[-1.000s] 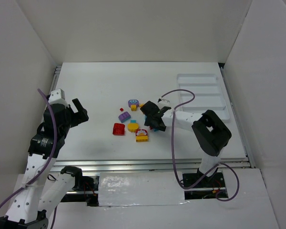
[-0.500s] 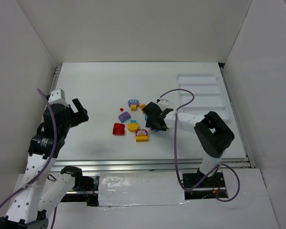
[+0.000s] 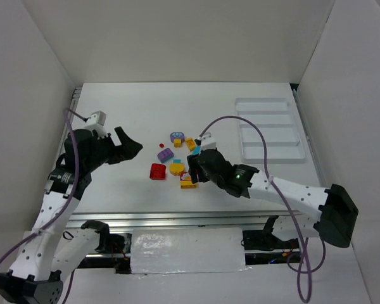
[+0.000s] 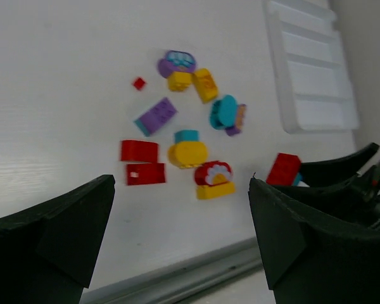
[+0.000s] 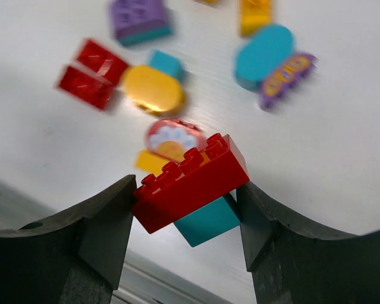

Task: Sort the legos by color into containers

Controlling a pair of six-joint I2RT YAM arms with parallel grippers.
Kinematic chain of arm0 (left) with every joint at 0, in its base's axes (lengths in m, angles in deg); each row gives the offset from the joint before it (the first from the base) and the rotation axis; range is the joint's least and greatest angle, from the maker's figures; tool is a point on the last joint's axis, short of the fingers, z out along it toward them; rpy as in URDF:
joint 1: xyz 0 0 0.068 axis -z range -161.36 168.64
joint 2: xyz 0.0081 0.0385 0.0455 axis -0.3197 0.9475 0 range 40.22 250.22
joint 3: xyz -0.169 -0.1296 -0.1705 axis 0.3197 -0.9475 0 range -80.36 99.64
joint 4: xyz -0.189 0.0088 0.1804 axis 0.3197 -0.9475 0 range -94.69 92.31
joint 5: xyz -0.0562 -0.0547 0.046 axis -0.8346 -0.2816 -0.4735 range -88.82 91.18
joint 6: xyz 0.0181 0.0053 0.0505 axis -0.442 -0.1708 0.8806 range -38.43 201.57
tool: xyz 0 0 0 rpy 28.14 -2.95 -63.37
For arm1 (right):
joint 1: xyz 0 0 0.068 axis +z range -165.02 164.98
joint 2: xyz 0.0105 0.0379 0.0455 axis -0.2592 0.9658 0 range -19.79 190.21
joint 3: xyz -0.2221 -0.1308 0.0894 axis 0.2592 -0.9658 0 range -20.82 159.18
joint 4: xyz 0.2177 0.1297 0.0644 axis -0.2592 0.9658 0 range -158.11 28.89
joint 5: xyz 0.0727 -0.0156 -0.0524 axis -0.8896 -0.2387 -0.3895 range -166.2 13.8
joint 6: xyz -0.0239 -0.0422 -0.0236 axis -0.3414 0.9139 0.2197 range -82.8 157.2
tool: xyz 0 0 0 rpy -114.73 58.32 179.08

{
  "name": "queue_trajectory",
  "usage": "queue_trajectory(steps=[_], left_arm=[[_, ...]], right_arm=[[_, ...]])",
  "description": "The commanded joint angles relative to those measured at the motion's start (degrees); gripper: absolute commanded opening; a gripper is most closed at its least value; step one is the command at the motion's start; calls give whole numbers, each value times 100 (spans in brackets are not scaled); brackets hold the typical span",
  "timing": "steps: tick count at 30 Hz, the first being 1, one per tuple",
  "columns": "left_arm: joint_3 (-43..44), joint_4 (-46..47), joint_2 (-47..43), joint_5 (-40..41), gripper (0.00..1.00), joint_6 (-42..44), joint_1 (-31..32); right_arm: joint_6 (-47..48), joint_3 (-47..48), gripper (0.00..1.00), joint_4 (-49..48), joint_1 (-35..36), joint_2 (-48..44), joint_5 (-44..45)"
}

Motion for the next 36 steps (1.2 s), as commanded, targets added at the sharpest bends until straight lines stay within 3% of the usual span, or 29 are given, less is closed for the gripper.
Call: queue_trajectory(steps=[1, 4, 10, 16, 27, 33, 36], left_arm=[[-128, 1216, 351, -2065, 99, -847, 259], [-226, 1693, 632, -2306, 100, -1366, 952], [-234, 1677, 1169, -1612, 99, -1552, 2176], [-577, 1791, 1248, -1435, 98, -1736, 2406], [-876, 2564, 1486, -2015, 93, -2053, 2757], [-1008, 3232, 1609, -2411, 80, -2149, 2915], [-990, 3259, 1731, -2446, 60, -2097, 2994]], right_arm=[[1036, -9, 0, -445, 630, -493, -62], [1450, 114, 0, -410, 1140, -696, -80], [1785, 316, 0, -384, 1773, -793, 236], [1908, 264, 2, -559, 2090, -872, 492], [2084, 290, 4, -919, 2117, -1065, 395], [2101, 317, 4, -946, 2108, -978, 360], [2066, 291, 5, -1034, 2134, -1004, 377]])
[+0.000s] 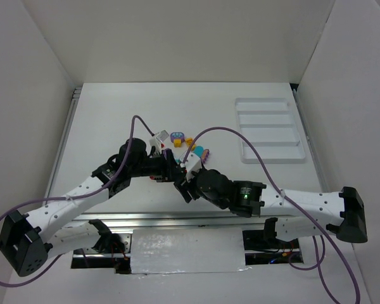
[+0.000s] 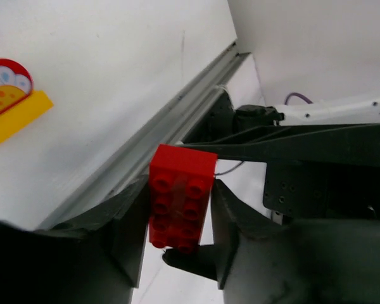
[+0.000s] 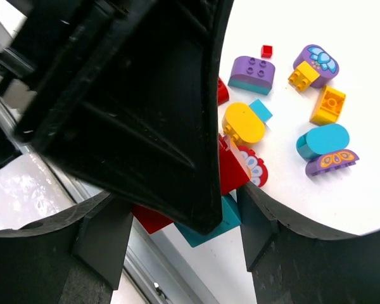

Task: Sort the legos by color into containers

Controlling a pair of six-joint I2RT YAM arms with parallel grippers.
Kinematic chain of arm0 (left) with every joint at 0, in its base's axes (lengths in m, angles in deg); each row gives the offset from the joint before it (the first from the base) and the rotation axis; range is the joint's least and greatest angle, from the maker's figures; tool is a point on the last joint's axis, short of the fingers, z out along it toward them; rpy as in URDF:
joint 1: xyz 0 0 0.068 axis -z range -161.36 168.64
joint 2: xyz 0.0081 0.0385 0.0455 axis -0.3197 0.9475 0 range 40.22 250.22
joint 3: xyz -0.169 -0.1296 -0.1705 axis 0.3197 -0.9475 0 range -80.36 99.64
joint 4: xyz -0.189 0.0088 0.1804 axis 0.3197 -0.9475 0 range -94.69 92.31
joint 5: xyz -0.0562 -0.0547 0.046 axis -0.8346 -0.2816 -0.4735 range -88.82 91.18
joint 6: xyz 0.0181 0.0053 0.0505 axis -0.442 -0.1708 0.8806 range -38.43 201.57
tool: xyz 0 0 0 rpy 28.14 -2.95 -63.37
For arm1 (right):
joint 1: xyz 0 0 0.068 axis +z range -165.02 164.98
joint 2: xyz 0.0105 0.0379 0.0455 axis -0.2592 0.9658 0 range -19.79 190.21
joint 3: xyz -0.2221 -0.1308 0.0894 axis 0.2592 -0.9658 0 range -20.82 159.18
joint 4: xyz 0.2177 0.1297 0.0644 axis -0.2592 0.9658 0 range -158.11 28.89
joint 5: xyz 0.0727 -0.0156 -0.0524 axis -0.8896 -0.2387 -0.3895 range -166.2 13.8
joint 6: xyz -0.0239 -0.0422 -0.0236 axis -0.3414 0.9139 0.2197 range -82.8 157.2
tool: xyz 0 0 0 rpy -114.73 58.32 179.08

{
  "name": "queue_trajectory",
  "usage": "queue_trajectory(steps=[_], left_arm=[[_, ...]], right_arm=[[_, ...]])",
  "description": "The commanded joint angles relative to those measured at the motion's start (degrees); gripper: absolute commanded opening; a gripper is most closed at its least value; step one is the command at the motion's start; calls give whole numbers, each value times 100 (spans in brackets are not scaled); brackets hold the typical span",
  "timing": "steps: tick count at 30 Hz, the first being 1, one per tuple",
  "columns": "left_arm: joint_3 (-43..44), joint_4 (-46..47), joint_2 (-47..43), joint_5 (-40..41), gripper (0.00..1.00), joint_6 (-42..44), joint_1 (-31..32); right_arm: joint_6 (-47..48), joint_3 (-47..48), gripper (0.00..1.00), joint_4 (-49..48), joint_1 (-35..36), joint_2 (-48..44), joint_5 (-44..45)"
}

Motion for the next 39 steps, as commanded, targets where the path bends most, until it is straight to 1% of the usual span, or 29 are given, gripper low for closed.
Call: queue_trajectory(steps=[1, 3, 4, 6, 7, 8, 9, 10, 11, 13, 15, 16, 17, 18, 21, 23, 25, 26, 27, 28, 31, 32, 33, 34, 37, 38, 39], left_arm=[[-31, 520, 136, -326, 47, -51, 112], [-40, 529, 154, -335, 37, -33, 138], [-40, 529, 154, -335, 26, -16, 138], [-13, 477, 128, -326, 17, 28, 156], [4, 459, 102, -300, 10, 98, 164], [39, 441, 75, -291, 6, 133, 165], [57, 398, 58, -282, 3, 186, 165], [74, 371, 31, -212, 1, 239, 165], [136, 319, -39, -125, 0, 344, 165], [197, 47, -179, 217, 0, 484, 165], [250, -103, -267, 455, 0, 573, 156], [294, -347, -311, 604, 0, 625, 156], [373, -428, -407, 875, 0, 713, 164], [391, -490, -461, 965, 0, 757, 156], [523, -727, -645, 1203, 0, 1047, 156], [584, -789, -768, 1195, 0, 1293, 156], [576, -719, -891, 810, 0, 1565, 147], [550, -536, -927, 616, 0, 1645, 147], [523, -439, -971, 136, 0, 1732, 147], [488, -359, -1049, -86, 0, 1873, 156], [295, 80, -1260, -878, 0, 1988, 156], [233, 203, -1322, -1054, 0, 1988, 156], [172, 561, -1392, -1247, 0, 1980, 156], [32, 721, -1515, -1536, 0, 1910, 156], [-110, 1091, -1709, -1793, 0, 1813, 156], [-110, 1074, -1735, -1768, 0, 1821, 164], [-101, 1031, -1744, -1741, 0, 1847, 165]], right_arm=[[62, 223, 5, -413, 41, -84, 41], [53, 170, 5, -483, 40, -136, 23], [36, 144, 5, -501, 32, -189, 49], [9, 91, 6, -545, 32, -207, 85], [-17, 65, 7, -562, 32, -233, 111], [-35, 47, 11, -580, 32, -268, 111], [-52, -5, 47, -606, 23, -294, 102], [-113, -49, 80, -624, 23, -330, 76], [-140, -93, 99, -720, 31, -399, 24], [-289, -225, 100, -747, -38, -514, -73], [-386, -322, 100, -677, -214, -611, -380], [-482, -374, 100, -642, -284, -681, -512], [-509, -427, 100, -607, -381, -864, -678], [-527, -584, 100, -633, -512, -970, -1115], [-588, -953, 100, -834, -688, -1532, -1907], [-703, -1139, 100, -1010, -811, -2005, -2216], [-869, -1350, 100, -1089, -1083, -2410, -2646], [-948, -1411, 100, -1307, -1172, -2535, -2762], [-1019, -1508, 100, -1379, -1277, -2623, -2859], [-1159, -1544, 100, -1450, -1469, -2789, -3095], [-1484, -1632, 100, -1775, -1795, -2922, -3631], [-1555, -1640, 100, -1958, -1936, -2923, -4007], [-1634, -1641, 99, -2056, -1981, -2905, -4133], [-1739, -1623, 99, -2126, -2007, -2809, -4239], [-1924, -1483, 95, -2337, -2008, -2485, -4502], [-1977, -1465, 94, -2521, -2008, -2396, -4608], [-2099, -1430, 90, -2627, -2016, -2317, -4791]])
